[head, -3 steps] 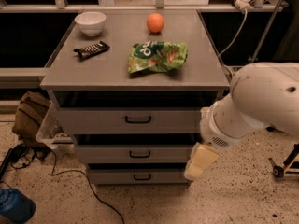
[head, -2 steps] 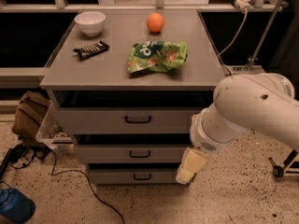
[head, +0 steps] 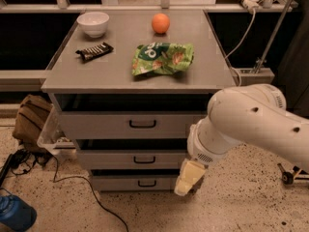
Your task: Open middle drawer
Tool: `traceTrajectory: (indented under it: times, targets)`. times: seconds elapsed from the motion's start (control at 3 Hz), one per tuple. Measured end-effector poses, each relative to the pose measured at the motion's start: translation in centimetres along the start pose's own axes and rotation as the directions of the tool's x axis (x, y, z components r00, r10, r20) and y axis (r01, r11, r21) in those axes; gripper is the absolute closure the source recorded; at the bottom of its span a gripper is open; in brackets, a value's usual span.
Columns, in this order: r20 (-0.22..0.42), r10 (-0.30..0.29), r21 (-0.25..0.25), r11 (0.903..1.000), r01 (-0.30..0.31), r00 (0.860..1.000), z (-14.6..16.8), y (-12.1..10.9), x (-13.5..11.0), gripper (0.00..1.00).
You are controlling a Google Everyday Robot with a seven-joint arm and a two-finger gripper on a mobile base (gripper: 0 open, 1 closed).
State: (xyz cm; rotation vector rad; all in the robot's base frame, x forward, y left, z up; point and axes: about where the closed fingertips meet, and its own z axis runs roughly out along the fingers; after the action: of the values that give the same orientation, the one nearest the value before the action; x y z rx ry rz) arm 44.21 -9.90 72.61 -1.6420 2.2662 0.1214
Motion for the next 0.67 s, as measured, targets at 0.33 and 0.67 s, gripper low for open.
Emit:
traceTrajectory:
  times: [0.33,0.67]
  targets:
    - [0.056,0.011,-0.037,0.9993,-0.009,0.998,4.0,2.8,0.1,0.00]
    - [0.138,0.034,-0.010,0.9994,-0.033,0.990,7.6,3.7,-1.0,0.00]
